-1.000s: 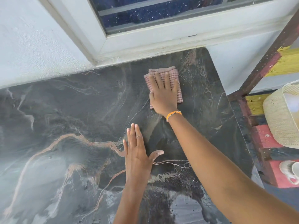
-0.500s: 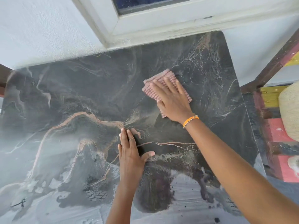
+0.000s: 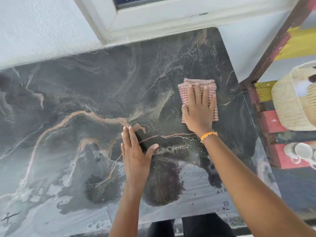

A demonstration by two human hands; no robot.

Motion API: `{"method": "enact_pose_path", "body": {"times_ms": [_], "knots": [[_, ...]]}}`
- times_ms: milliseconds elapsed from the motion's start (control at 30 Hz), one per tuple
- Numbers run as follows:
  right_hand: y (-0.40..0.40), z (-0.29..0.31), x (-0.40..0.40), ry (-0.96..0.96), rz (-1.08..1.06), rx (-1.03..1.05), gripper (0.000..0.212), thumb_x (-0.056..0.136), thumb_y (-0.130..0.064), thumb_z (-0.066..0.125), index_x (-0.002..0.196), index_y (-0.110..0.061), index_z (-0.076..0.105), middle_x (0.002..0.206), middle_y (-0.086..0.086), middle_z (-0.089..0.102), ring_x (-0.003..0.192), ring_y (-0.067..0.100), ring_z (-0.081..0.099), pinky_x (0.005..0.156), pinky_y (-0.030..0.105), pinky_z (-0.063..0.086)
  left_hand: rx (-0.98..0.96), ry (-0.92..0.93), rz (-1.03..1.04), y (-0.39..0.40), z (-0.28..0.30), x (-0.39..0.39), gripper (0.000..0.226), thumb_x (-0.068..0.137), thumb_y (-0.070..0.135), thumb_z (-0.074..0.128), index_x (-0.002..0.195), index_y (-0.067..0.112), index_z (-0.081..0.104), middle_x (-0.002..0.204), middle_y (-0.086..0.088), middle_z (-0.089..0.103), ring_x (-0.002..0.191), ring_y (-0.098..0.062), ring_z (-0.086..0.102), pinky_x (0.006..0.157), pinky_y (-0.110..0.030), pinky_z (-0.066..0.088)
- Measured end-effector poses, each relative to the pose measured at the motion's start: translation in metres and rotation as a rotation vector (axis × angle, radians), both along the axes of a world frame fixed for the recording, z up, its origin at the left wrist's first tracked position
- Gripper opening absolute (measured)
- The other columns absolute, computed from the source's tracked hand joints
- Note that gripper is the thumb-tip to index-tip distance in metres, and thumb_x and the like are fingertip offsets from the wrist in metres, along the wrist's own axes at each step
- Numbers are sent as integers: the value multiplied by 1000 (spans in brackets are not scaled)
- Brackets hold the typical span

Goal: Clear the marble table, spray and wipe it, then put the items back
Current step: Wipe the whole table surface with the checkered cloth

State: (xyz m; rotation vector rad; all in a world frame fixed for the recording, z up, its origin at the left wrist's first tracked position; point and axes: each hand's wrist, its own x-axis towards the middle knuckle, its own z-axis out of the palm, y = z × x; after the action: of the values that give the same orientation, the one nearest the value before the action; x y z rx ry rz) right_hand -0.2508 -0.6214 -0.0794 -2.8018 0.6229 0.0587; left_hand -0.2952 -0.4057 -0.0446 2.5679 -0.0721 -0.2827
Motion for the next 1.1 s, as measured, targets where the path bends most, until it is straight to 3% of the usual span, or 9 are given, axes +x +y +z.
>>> {"method": "enact_pose_path", "body": {"times_ms": [100,133,200,300,400,567,733,1000,1100], "knots": [[63,2,4,34,233,18,65,93,-36,33,150,-20,5,160,4,1,146,29,-3,115,53,-5,-37,-94,150,15,6,-8,43,84,38,61,121,16,55,152,1,27,138,-19,30,91,-35,43],[85,3,4,47,343,15,66,93,-36,33,150,-20,4,160,4,0,146,29,-4,115,53,-6,-28,-111,193,21,7,-11,27,86,36,60,103,15,64,149,3,33,133,-18,39,79,-29,43],[121,5,1,67,551,-3,65,93,-36,35,150,-21,6,160,2,3,146,28,-3,116,54,-5,9,-152,228,33,10,-15,25,88,32,57,80,11,68,142,3,44,118,-16,53,70,-23,36],[142,4,-16,67,714,-26,65,93,-37,36,150,-23,8,160,0,5,147,25,-1,118,51,-3,-12,-238,192,48,15,-24,18,86,19,62,76,4,64,131,-8,53,116,-24,53,76,-27,40],[122,3,-34,49,744,-50,65,93,-39,35,149,-26,5,159,-3,6,147,21,-1,118,46,-4,-33,-190,83,60,12,-38,23,77,10,70,97,6,60,129,-13,49,121,-29,47,92,-46,45],[43,1,-65,41,472,-62,63,93,-42,28,149,-28,4,159,-4,6,147,19,1,119,45,-3,-54,23,-135,57,4,-62,62,75,22,74,129,11,45,143,-10,35,134,-27,32,111,-46,29],[-45,-1,-110,36,15,-85,62,93,-35,35,149,-24,12,159,-1,12,146,26,9,117,48,4,21,108,-284,53,-8,-80,93,71,46,71,145,17,23,157,-5,2,145,-23,-1,117,-42,10],[-16,-3,-157,22,-332,-11,67,90,-32,35,150,-18,9,159,6,10,146,30,8,116,51,2,-6,58,-308,60,-13,-86,89,72,43,72,143,11,28,156,-8,10,145,-26,4,118,-46,14],[34,-1,-150,19,-232,1,67,91,-33,35,150,-19,7,159,4,7,146,28,4,116,50,-2,-64,-29,-246,64,-9,-94,59,77,31,71,127,8,50,151,-10,27,141,-28,22,113,-50,27]]}}
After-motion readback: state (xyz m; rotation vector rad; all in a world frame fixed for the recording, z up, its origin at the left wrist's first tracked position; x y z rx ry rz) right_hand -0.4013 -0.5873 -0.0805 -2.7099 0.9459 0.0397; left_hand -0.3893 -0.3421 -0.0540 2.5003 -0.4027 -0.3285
